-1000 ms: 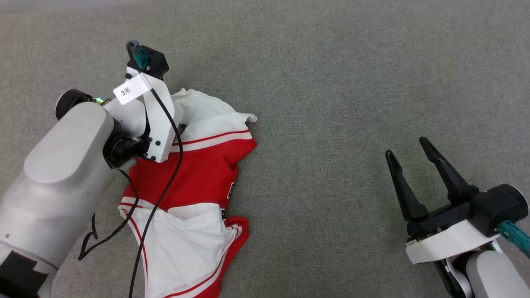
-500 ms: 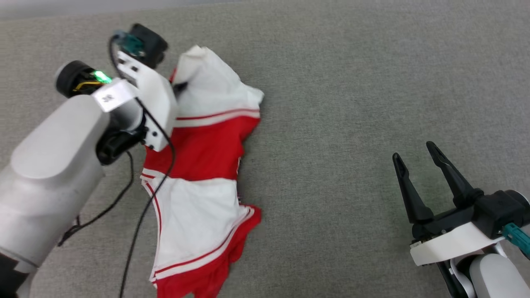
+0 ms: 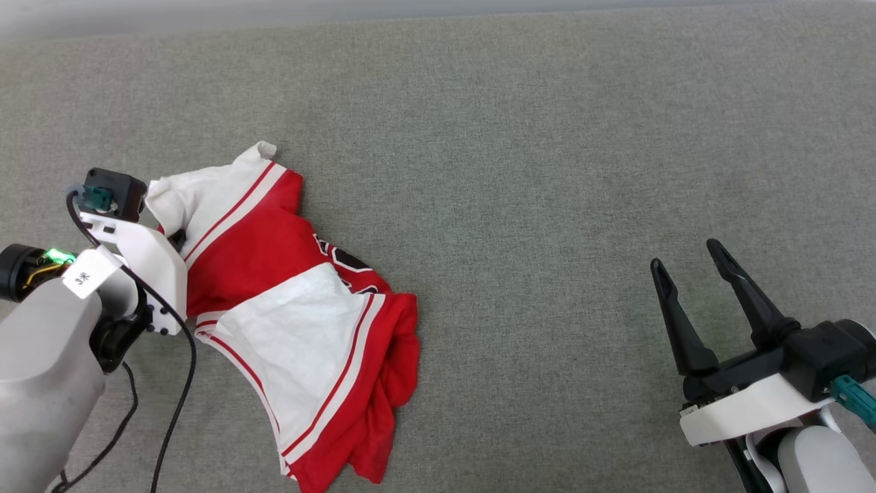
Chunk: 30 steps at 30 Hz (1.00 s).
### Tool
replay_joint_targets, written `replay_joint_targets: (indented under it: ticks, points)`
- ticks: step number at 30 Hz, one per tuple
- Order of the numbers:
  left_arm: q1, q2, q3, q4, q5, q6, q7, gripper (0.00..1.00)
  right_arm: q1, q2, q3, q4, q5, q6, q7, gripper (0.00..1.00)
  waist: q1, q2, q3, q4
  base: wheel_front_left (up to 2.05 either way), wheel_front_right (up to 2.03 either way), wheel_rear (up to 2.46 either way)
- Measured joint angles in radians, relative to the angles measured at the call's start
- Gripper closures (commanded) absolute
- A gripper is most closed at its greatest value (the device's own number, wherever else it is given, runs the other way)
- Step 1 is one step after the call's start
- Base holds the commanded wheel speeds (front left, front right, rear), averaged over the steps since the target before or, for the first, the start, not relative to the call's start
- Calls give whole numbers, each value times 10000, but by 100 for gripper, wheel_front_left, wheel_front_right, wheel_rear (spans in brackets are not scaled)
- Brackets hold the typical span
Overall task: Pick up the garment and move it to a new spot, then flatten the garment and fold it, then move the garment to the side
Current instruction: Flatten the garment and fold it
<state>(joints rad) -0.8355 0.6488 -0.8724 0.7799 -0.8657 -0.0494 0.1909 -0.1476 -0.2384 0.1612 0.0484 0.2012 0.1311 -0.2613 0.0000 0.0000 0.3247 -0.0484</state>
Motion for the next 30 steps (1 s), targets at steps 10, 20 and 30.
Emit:
replay_joint_targets:
  ticks: [10,20,30]
  points:
    - [-179,-426,-94,443,481,-50,-1747,0,330,-29,12,36,0,0,153,0,0,0,-640,154,0,0,0]
    - [-239,132,-430,-2134,48,-510,-401,0,1135,151,-221,33,6,0,255,0,-1,0,-1738,442,0,0,0]
    - [578,1101,-1057,-5210,-1659,-558,3415,0,1247,184,-232,-167,19,0,345,0,-1,1,-1949,525,0,0,0]
